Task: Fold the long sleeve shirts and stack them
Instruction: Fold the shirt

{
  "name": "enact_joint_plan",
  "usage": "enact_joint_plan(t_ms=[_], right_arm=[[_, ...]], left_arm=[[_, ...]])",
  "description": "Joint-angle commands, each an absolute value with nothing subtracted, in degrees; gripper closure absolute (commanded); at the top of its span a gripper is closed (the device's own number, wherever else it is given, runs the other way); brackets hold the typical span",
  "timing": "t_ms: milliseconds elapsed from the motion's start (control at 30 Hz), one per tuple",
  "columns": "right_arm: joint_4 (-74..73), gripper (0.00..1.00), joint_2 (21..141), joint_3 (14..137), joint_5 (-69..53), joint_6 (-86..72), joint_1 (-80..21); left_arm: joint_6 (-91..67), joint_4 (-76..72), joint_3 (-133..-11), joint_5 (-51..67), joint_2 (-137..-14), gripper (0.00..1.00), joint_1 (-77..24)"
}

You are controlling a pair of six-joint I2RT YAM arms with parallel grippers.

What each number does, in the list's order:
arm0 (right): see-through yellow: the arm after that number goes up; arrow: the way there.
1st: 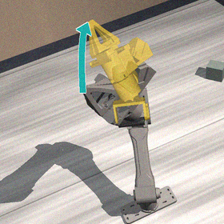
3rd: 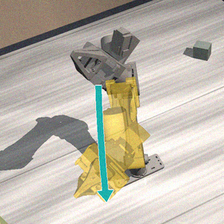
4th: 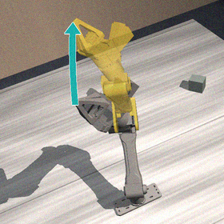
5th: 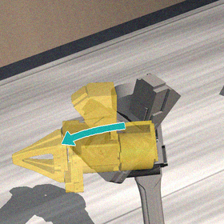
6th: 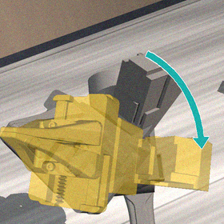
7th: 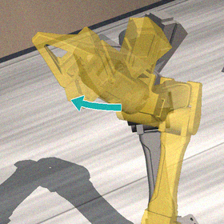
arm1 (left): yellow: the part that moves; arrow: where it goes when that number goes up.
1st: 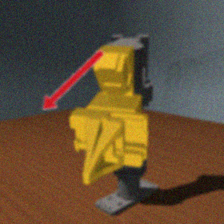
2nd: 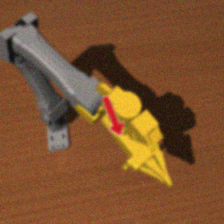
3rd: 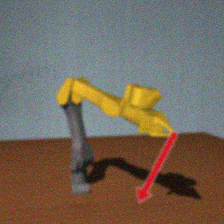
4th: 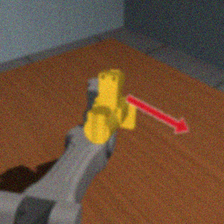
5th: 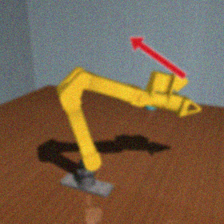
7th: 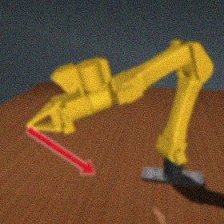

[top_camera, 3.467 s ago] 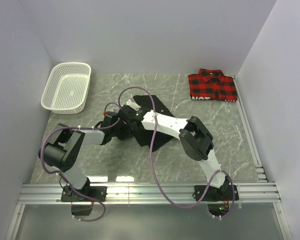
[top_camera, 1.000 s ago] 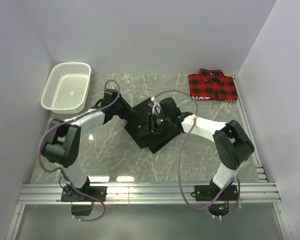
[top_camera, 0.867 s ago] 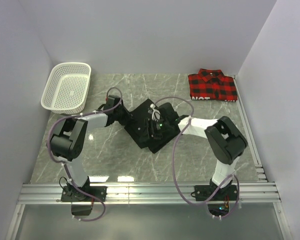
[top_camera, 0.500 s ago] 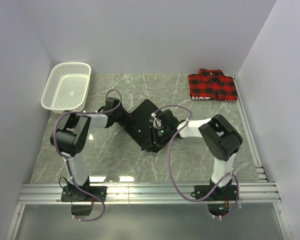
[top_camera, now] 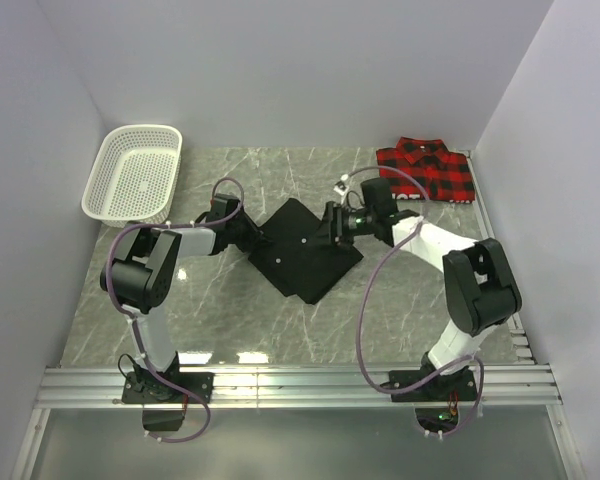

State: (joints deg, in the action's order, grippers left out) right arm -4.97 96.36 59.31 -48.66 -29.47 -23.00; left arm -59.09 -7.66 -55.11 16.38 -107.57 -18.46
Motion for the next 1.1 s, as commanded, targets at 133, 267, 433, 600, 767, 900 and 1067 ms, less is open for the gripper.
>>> enact_joint_plan(t_ms=[133, 267, 433, 600, 767, 900, 1067], right_arm=[[-2.0, 0.46, 104.8, 57.9, -54.4, -28.6, -14.9], [3.2, 0.48, 108.2, 53.0, -53.9, -31.5, -11.4], [4.8, 0.50, 109.9, 48.6, -52.0, -33.3, -8.7], [2.8, 0.50, 107.6, 47.0, -48.5, -32.5, -8.6], [1.8, 0.52, 101.4, 46.7, -47.6, -31.6, -9.1], [1.1, 0.52, 94.4, 47.6, -47.9, -31.4, -12.4], [5.3, 0.52, 95.9, 46.9, -51.4, -34.2, -16.7]], left_arm=[[-58.1, -5.6, -55.0, 14.3, -106.8, 0.87, -18.0], [-59.2, -5.7, -53.4, 13.8, -105.9, 0.88, -18.0], [-62.2, -5.1, -50.4, 12.6, -104.4, 0.89, -18.0], [-65.4, -6.2, -46.2, 11.9, -102.2, 0.91, -18.0], [-63.5, -4.2, -46.1, 10.2, -99.0, 0.90, -18.0], [-62.8, -4.0, -45.4, 10.5, -96.6, 0.89, -18.1], [-63.0, -4.1, -44.3, 10.5, -96.1, 0.89, -18.2]])
